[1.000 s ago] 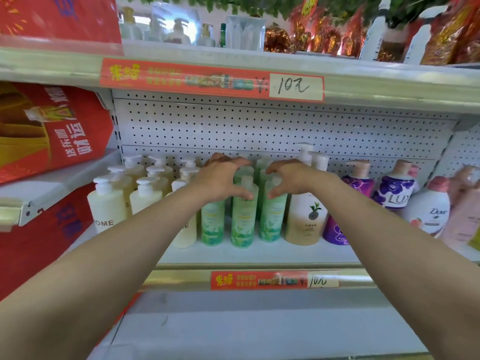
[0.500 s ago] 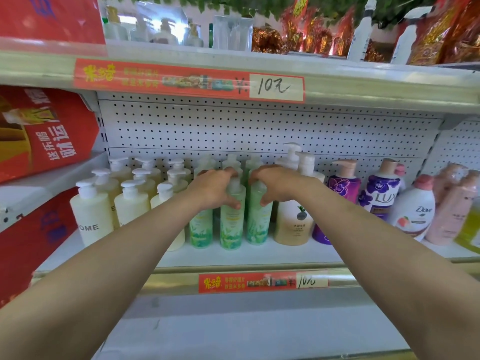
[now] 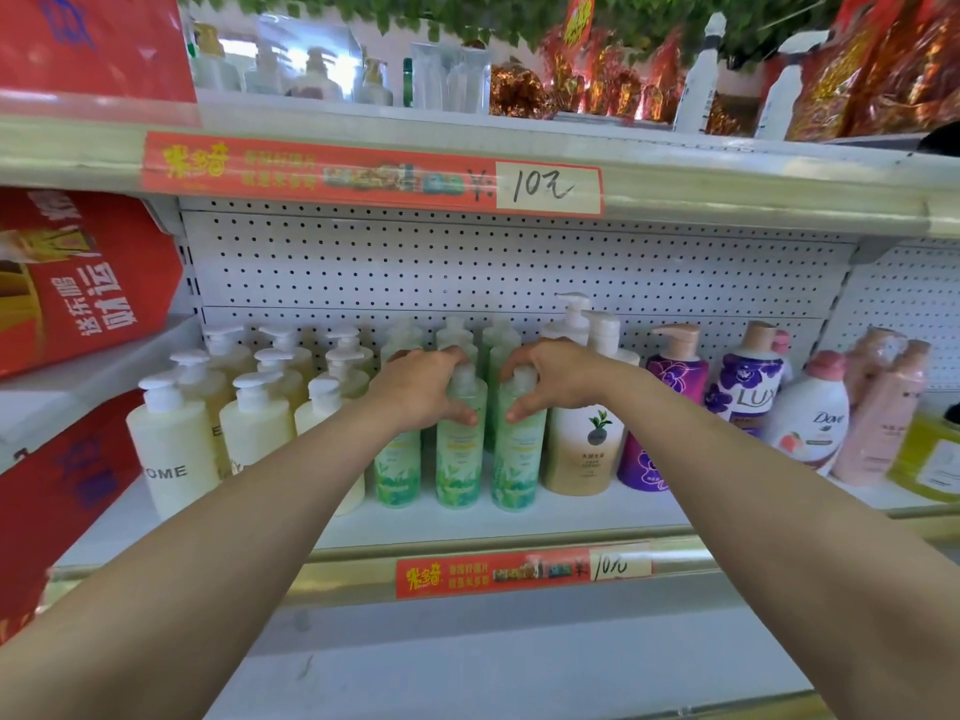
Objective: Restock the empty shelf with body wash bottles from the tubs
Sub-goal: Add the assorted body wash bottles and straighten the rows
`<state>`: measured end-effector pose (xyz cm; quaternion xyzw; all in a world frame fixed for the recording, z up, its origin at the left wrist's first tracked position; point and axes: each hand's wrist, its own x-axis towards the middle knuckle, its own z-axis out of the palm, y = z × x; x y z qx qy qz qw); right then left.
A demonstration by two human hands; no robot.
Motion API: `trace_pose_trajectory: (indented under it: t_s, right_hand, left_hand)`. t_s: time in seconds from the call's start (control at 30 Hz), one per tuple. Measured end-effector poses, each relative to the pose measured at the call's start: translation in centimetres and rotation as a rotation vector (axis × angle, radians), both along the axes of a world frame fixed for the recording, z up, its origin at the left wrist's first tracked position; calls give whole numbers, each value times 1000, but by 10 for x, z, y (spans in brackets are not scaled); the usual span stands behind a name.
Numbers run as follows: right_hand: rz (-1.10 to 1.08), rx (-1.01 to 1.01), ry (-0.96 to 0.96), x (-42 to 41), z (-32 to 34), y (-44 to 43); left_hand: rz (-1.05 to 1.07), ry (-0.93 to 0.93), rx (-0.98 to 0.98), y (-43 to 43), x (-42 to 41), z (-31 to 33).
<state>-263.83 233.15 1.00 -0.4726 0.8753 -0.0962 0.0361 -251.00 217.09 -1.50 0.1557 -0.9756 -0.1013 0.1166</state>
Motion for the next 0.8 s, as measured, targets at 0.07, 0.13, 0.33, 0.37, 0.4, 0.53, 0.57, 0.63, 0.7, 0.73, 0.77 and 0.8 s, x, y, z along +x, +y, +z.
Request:
trace_pose_trajectory:
  t_s: [0.07, 0.13, 0.33, 0.37, 0.4, 0.53, 0.57, 0.63, 0.7, 0.73, 0.77, 0.8]
  right_hand:
    - [-7, -11, -2, 2, -1, 1]
    - [-22, -31, -21, 4, -2, 1]
    - [-26, -243, -102, 13, -11, 10]
    - [-18, -404, -126, 17, -10, 15]
    - [-31, -597, -130, 19, -10, 21]
    - [-250, -1147, -79, 8, -15, 61]
    - [-301, -1150, -89, 1, -19, 72]
    - [-368, -1030, -117, -14, -28, 89]
    - [-338, -886, -150, -25, -33, 98]
    - [-291, -827, -160, -28, -35, 97]
    - [-240, -775, -163, -32, -34, 97]
    - [-200, -729, -159, -36, -32, 96]
  left_hand:
    - [-5, -6, 2, 1, 1, 1]
    - [-8, -8, 1, 1, 1, 0]
    - [-23, 36, -21, 1, 0, 0]
    - [-27, 99, -7, 5, -1, 4]
    - [-28, 179, 30, 10, -3, 7]
    - [-115, 357, 227, 42, -21, 12]
    - [-157, 339, 253, 54, -26, 10]
    - [-210, 301, 274, 76, -38, 6]
    - [-210, 277, 270, 90, -52, 7]
    - [-195, 255, 257, 91, -57, 8]
    - [-174, 234, 240, 93, -64, 11]
    - [-145, 205, 226, 93, -70, 13]
